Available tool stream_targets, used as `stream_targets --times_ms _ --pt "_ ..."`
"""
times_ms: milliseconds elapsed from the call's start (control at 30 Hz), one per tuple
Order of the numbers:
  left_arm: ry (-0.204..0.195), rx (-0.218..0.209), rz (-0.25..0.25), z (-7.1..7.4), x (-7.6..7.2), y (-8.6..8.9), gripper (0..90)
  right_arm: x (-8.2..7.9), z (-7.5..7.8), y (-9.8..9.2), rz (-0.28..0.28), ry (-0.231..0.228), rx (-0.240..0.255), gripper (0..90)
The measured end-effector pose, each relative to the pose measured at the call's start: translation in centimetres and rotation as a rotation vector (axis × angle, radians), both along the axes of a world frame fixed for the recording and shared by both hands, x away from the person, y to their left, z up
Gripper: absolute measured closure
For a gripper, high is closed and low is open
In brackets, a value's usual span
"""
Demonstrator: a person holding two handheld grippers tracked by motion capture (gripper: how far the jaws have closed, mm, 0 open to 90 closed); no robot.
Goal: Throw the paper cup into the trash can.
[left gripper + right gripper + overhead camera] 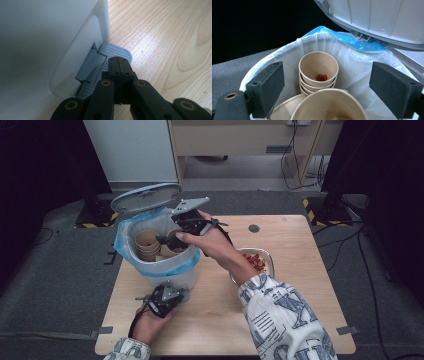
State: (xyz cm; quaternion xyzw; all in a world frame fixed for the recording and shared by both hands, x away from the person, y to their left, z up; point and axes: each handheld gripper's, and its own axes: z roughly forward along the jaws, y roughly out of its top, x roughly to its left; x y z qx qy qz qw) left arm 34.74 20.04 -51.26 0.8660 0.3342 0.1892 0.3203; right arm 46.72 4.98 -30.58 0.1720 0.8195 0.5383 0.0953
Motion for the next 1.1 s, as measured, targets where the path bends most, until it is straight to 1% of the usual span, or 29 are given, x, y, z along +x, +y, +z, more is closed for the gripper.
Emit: stream_targets --times_ms 367,1100 --pt "0.001 -0.001 0.001 0.0 0.0 0.0 89.5 0.4 0.6 -1.6 -0.047 -0.003 0.012 9.9" --pt "0.002 -0.002 0.001 0.0 0.0 0.0 89.5 1.0 0.6 -4.0 -0.109 -0.004 0.005 9.2"
